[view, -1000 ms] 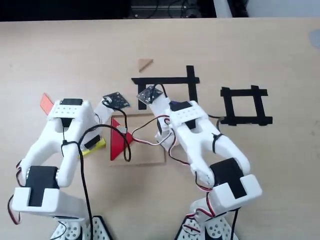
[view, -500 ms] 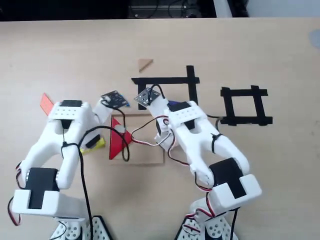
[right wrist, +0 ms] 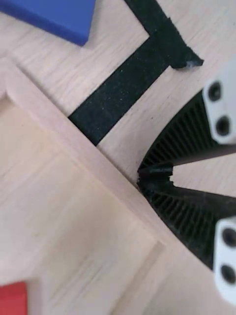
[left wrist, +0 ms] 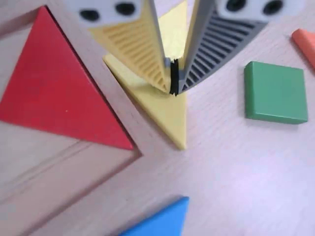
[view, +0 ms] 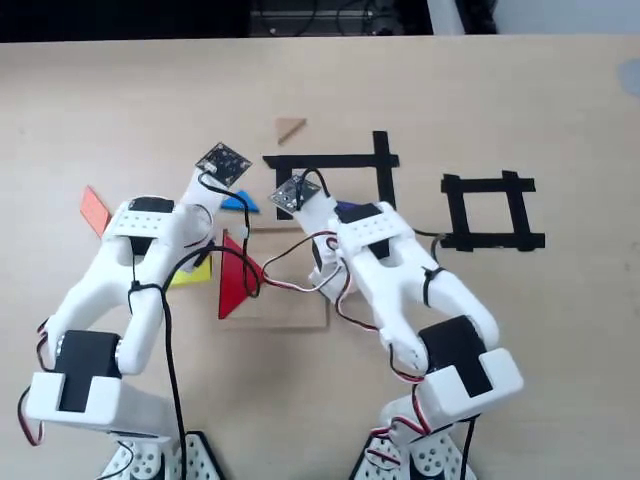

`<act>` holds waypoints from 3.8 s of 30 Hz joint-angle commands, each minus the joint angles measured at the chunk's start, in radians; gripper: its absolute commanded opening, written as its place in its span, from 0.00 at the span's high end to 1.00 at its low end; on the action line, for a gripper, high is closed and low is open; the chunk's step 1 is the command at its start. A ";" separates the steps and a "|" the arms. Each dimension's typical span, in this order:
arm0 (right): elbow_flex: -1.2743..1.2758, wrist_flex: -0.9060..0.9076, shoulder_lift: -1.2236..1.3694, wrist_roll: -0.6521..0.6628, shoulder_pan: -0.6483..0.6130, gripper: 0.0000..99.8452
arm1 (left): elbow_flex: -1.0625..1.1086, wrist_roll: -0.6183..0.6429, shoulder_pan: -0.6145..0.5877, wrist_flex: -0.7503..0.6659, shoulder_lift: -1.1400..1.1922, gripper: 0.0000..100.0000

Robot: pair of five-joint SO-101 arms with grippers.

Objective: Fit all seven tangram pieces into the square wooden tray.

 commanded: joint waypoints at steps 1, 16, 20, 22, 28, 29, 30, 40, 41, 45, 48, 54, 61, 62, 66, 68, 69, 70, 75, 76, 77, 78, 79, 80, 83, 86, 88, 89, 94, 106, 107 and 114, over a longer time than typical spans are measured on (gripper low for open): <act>-0.004 0.011 -0.005 0.008 -0.011 0.99 | -0.042 0.058 -0.062 -0.052 -0.005 0.97; -0.004 0.011 -0.004 0.008 -0.012 0.99 | -0.074 -0.015 -0.154 -0.032 0.018 0.97; -0.004 0.011 -0.004 0.008 -0.008 0.99 | -0.097 -0.014 -0.059 0.006 0.077 0.97; -0.004 0.011 -0.004 0.008 -0.008 0.99 | -0.147 -0.015 -0.025 0.098 0.092 0.97; -0.004 0.011 -0.004 0.008 -0.011 0.99 | -0.191 -0.011 0.076 0.166 0.106 0.97; -0.004 0.011 -0.004 0.008 -0.009 0.99 | -0.191 -0.011 0.076 0.166 0.106 0.97; -0.004 0.011 -0.004 0.008 -0.009 0.99 | -0.191 -0.011 0.073 0.166 0.106 0.97; -0.004 0.011 -0.004 0.008 -0.012 0.99 | -0.220 -0.055 -0.096 0.359 0.058 0.97; -0.004 0.011 -0.004 0.008 -0.012 0.99 | -0.228 -0.055 -0.097 0.400 0.029 0.97; -0.004 0.011 -0.004 0.008 -0.012 0.99 | -0.202 -0.058 -0.091 0.505 -0.189 0.97; -0.004 0.011 -0.004 0.008 -0.008 0.99 | -0.102 -0.072 -0.035 0.582 -0.341 0.97; -0.002 0.011 -0.004 0.008 -0.008 0.99 | 0.048 -0.069 -0.019 0.563 -0.350 0.97; 0.005 0.011 -0.005 0.008 -0.008 0.99 | 0.073 -0.110 -0.047 0.479 -0.114 0.97; 0.005 0.011 -0.005 0.008 -0.008 0.99 | 0.076 -0.114 -0.059 0.457 -0.071 0.97; 0.005 0.011 -0.007 0.008 -0.008 0.99 | 0.018 -0.117 -0.124 0.405 0.064 0.97; 0.005 0.011 -0.007 0.008 -0.008 0.99 | -0.030 -0.141 -0.153 0.446 0.100 0.97; 0.005 0.011 -0.007 0.008 -0.008 0.99 | -0.044 -0.175 -0.170 0.462 0.114 0.97; 0.005 0.011 -0.007 0.008 -0.008 0.99 | -0.053 -0.212 -0.188 0.468 0.127 0.97; 0.005 0.011 -0.007 0.008 -0.011 0.99 | -0.142 -0.238 -0.246 0.477 0.181 0.97; 0.005 0.011 -0.007 0.008 -0.011 0.99 | -0.163 -0.238 -0.248 0.471 0.190 0.97; 0.005 0.011 -0.007 0.008 -0.011 0.99 | -0.188 -0.238 -0.248 0.470 0.203 0.97; 0.005 0.011 -0.007 0.008 -0.009 0.99 | -0.216 -0.239 -0.254 0.470 0.219 0.97; 0.005 0.011 -0.005 0.008 -0.009 0.99 | -0.246 -0.239 -0.260 0.470 0.239 0.97; 0.005 0.011 -0.005 0.008 -0.008 0.99 | -0.277 -0.238 -0.263 0.471 0.259 0.97; 0.005 0.011 -0.005 0.008 -0.008 0.99 | -0.369 -0.233 -0.271 0.477 0.327 0.97; 0.005 0.011 -0.005 0.008 -0.008 0.99 | -0.460 -0.199 -0.294 0.477 0.379 0.97; 0.005 0.011 -0.005 0.008 -0.008 0.99 | -0.522 -0.199 -0.311 0.477 0.410 0.97; 0.005 0.011 -0.005 0.008 -0.008 0.99 | -0.555 -0.198 -0.321 0.474 0.423 0.97; 0.005 0.011 -0.005 0.008 -0.012 0.99 | -0.697 -0.147 -0.308 0.477 0.486 0.97; 0.005 0.011 -0.005 0.008 -0.012 0.99 | -0.984 -0.009 -0.124 0.738 0.382 0.97; 0.005 0.011 -0.005 0.008 -0.012 0.99 | -0.981 0.015 -0.097 0.712 0.384 0.97; 0.005 0.011 -0.005 0.008 -0.008 0.99 | -0.898 0.114 0.001 0.489 0.525 0.97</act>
